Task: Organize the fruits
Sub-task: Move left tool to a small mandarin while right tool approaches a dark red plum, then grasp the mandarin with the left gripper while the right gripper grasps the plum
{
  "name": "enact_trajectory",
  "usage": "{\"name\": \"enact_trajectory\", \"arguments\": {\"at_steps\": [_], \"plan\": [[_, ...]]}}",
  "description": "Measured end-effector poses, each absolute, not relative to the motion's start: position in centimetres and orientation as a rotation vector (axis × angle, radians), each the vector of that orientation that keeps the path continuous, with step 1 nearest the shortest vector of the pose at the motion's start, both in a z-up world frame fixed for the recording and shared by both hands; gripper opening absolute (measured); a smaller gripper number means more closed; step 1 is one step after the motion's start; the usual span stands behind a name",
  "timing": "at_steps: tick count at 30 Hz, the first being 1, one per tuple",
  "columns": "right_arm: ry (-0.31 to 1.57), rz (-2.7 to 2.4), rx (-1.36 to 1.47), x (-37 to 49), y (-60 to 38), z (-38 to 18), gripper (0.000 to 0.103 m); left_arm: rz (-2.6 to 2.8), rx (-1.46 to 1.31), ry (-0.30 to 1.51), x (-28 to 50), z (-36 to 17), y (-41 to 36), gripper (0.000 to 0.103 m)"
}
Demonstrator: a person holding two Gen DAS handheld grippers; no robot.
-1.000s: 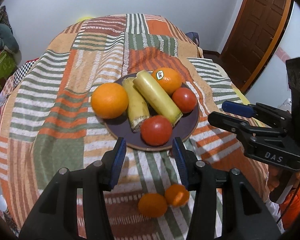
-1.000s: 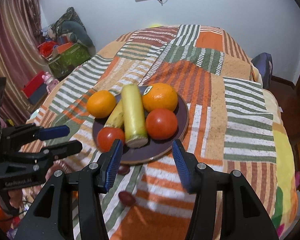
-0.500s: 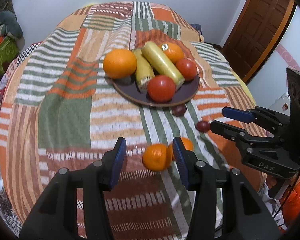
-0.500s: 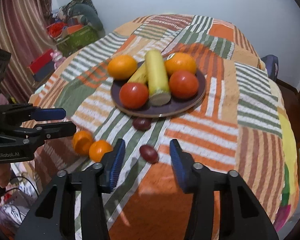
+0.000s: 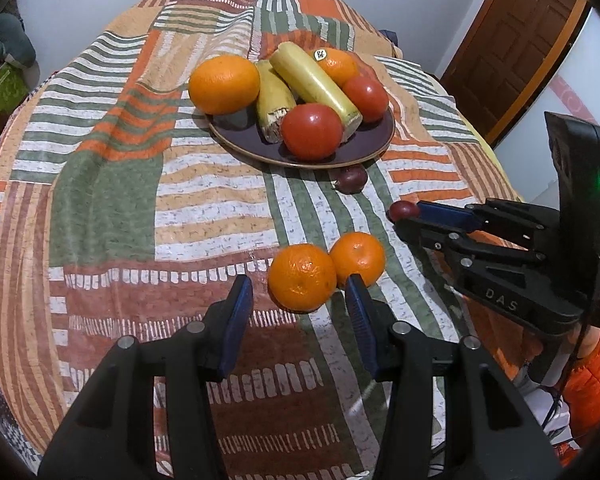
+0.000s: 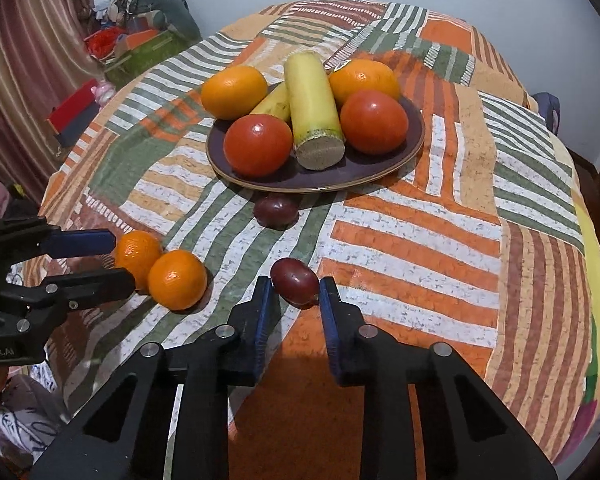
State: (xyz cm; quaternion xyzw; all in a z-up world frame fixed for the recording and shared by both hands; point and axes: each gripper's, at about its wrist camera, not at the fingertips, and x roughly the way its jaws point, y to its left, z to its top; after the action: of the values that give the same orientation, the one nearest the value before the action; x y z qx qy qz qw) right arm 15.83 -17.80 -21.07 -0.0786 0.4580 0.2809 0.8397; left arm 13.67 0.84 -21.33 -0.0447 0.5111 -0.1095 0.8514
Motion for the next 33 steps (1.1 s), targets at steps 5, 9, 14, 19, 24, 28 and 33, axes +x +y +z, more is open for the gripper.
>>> {"name": "enact_trajectory", "arguments": {"at_steps": [5,9,14,19,24,28,33], "plan": [[0.966,0.603,-0.148,15.9,-18.1,-20.9,0.021,-0.246,-0.111,1.071,13.9,-21.6,1.0,0.035],[0.953,0.609,-0.132,15.9,-18.2,-20.3,0.021,-0.245,-0.105,1.059,14.0,-21.5,1.0,0.035],[0.926,0.611,-0.118,16.1,-18.5,-19.3,0.021,-0.225,-0.097,1.042,14.3,-21.1,1.3,0.034],[0.894,0.605,-0.110,16.5,-18.6,-18.2,0.021,-0.205,-0.108,1.014,15.1,-20.2,2.3,0.032],[0.879,0.603,-0.099,17.2,-18.7,-17.6,0.021,-0.191,-0.108,0.982,16.3,-19.1,2.9,0.032],[0.871,0.598,-0.097,17.8,-18.7,-17.4,0.021,-0.192,-0.112,0.965,17.3,-18.7,3.2,0.018],[0.873,0.594,-0.095,18.7,-18.5,-17.5,0.021,-0.187,-0.111,0.958,18.6,-18.4,3.5,0.016]]}}
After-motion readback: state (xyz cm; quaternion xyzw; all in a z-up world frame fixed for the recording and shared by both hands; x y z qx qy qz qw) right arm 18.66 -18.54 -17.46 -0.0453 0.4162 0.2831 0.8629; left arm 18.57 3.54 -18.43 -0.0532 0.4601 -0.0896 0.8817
